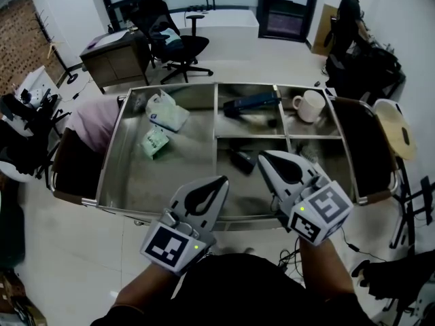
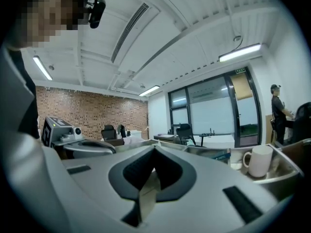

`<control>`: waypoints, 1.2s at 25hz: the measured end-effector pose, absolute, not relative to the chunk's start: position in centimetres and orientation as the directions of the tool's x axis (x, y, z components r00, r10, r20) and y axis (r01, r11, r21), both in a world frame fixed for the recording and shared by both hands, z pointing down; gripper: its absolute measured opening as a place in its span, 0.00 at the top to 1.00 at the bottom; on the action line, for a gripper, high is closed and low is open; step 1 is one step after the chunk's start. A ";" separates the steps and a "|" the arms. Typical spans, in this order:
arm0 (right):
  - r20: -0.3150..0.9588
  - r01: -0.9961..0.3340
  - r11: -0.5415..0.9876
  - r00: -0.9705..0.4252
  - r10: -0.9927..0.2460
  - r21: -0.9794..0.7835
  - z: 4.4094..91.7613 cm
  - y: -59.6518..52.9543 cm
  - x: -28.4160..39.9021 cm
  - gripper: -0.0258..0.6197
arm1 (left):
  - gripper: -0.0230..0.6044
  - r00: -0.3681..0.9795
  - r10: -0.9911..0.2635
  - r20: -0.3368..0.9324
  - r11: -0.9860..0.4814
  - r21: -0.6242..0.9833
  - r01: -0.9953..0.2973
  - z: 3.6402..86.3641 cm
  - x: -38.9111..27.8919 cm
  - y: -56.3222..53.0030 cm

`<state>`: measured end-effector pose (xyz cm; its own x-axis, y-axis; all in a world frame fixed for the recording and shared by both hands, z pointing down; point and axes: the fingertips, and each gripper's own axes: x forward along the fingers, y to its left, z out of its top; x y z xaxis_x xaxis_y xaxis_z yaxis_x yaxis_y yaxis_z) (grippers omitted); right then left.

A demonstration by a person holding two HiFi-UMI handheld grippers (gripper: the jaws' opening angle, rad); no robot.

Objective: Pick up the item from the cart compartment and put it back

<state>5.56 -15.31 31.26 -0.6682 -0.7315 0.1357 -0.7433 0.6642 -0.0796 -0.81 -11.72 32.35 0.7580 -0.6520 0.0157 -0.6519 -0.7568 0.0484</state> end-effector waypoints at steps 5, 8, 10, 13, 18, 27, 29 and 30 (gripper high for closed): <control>0.095 -0.749 0.656 -0.663 -0.743 -0.097 30.9 -13.8 6.4 0.94 | 0.96 0.760 -0.649 0.003 -0.760 0.044 -0.649 31.8 -0.6 -11.1; 0.072 -0.751 0.651 -0.659 -0.748 -0.112 30.7 -12.9 6.9 0.94 | 0.96 0.760 -0.650 0.002 -0.759 0.043 -0.649 31.6 -0.6 -10.7; 0.055 -0.752 0.647 -0.657 -0.752 -0.122 30.5 -12.3 7.3 0.94 | 0.96 0.760 -0.650 0.001 -0.759 0.044 -0.649 31.6 -0.5 -10.4; 0.036 -0.761 0.638 -0.645 -0.763 -0.119 30.5 -11.3 8.0 0.94 | 0.96 0.763 -0.647 0.004 -0.762 0.045 -0.646 31.7 -0.5 -9.9; 0.030 -0.776 0.617 -0.625 -0.780 -0.128 31.3 -10.1 9.3 0.94 | 0.96 0.756 -0.654 0.015 -0.754 0.054 -0.654 32.3 -1.0 -9.4; 0.060 -0.779 0.614 -0.624 -0.779 -0.125 32.9 -9.1 9.6 0.94 | 0.96 0.759 -0.650 0.017 -0.758 0.046 -0.650 32.2 -0.6 -9.3; 0.059 -0.783 0.610 -0.619 -0.783 -0.121 33.0 -9.1 9.7 0.94 | 0.96 0.762 -0.648 0.016 -0.761 0.044 -0.648 32.2 -0.4 -9.3; 0.058 -0.785 0.607 -0.617 -0.785 -0.122 33.1 -9.2 9.8 0.94 | 0.96 0.763 -0.647 0.016 -0.761 0.044 -0.647 32.2 -0.3 -9.3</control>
<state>9.79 -9.18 33.07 -0.6166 -0.7851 0.0583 -0.7849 0.6074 -0.1223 -0.29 -9.30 32.18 0.7626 -0.6467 0.0160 -0.6467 -0.7615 0.0439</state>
